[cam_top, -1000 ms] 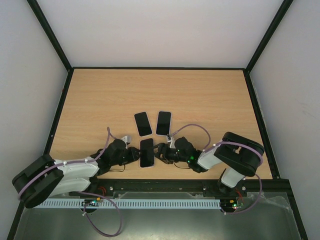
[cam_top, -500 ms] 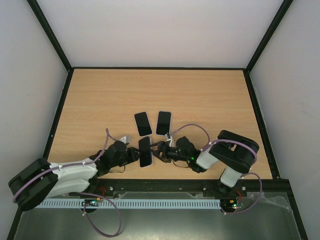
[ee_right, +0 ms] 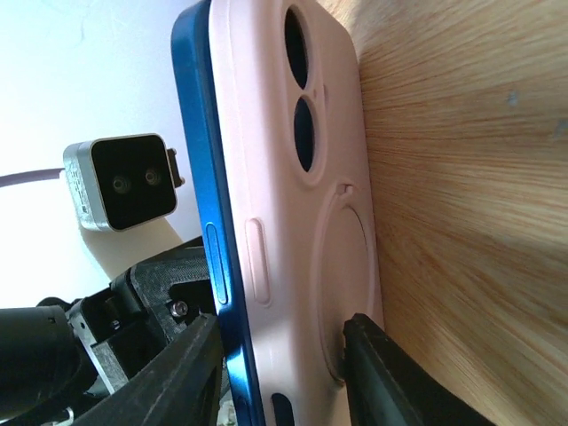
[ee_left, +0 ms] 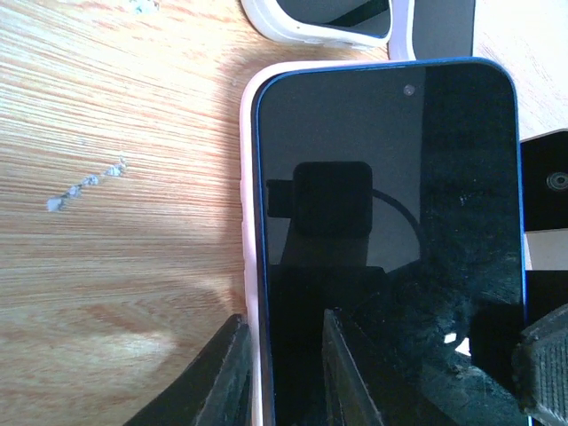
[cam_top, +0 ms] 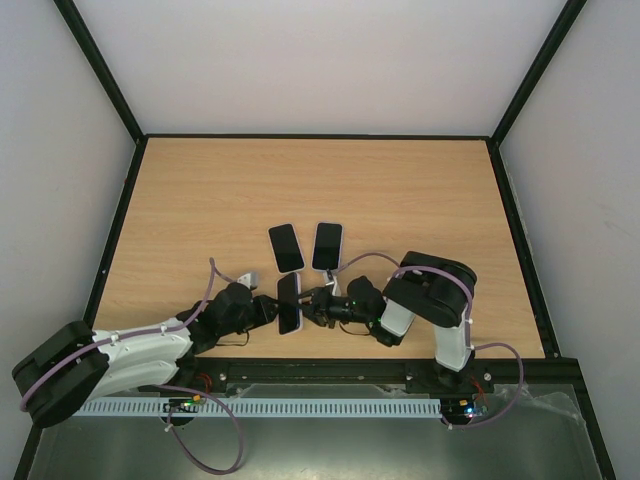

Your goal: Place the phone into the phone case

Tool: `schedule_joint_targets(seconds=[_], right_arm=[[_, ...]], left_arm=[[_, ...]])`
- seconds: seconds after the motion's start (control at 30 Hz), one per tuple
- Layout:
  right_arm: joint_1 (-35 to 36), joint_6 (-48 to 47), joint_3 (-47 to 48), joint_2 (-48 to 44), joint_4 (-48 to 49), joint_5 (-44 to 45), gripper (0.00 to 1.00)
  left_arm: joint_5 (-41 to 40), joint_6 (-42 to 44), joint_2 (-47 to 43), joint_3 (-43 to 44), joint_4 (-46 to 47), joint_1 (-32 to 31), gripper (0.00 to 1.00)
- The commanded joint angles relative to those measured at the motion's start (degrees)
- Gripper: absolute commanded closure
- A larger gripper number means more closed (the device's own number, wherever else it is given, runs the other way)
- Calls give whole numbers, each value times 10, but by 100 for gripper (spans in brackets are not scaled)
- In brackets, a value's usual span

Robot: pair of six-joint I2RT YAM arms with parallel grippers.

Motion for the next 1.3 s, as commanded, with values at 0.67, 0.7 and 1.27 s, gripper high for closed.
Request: schedule_joint_targets(seconds=[0.67, 0.7, 1.27], right_arm=[[0, -110, 33, -63, -133, 39, 87], [0, -122, 33, -71, -153, 46, 90], [0, -269, 6, -323, -208, -6, 93]], left_arm=[[4, 18, 2, 1, -20, -7, 64], [5, 18, -5, 1, -22, -6, 63], [240, 42, -323, 37, -155, 189, 35]])
